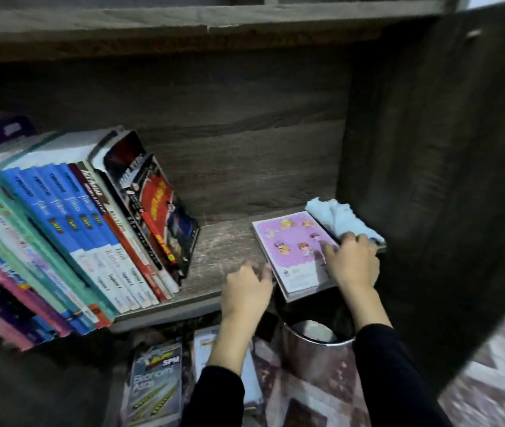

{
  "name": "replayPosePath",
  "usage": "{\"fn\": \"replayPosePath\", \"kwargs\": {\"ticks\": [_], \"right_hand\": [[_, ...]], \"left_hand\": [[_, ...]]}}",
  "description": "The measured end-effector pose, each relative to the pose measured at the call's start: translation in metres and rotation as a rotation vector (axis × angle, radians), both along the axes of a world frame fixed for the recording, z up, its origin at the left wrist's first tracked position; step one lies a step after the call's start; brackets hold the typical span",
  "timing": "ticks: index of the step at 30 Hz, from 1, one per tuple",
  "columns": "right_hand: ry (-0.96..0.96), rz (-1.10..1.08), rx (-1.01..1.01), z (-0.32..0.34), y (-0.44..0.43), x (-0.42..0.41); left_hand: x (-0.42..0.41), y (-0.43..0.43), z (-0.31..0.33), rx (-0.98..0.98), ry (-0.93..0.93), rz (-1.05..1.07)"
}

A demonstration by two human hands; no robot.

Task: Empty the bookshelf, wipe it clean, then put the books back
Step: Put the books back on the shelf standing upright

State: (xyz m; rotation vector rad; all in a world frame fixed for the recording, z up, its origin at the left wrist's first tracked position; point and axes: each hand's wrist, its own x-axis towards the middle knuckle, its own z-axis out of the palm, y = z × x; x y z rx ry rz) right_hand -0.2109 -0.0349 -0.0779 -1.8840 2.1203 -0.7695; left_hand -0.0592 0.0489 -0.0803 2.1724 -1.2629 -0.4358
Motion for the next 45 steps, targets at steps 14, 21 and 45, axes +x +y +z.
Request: {"fn": "replayPosePath", "kwargs": {"ticks": [14,21,45], "right_hand": [[-0.088,0.007,0.174,-0.006,-0.006,-0.011],[-0.494,0.017,0.350,-0.006,-0.015,-0.011],[-1.624,0.481,0.531,0.013,0.003,0.032]], "left_hand": [[-0.020,-0.019,-0.019,-0.027,0.368,0.011],[-0.005,-0.022,-0.012,0.040,0.536,0.044],[0.035,-0.011,0.012,-0.356,0.962,0.047]]}}
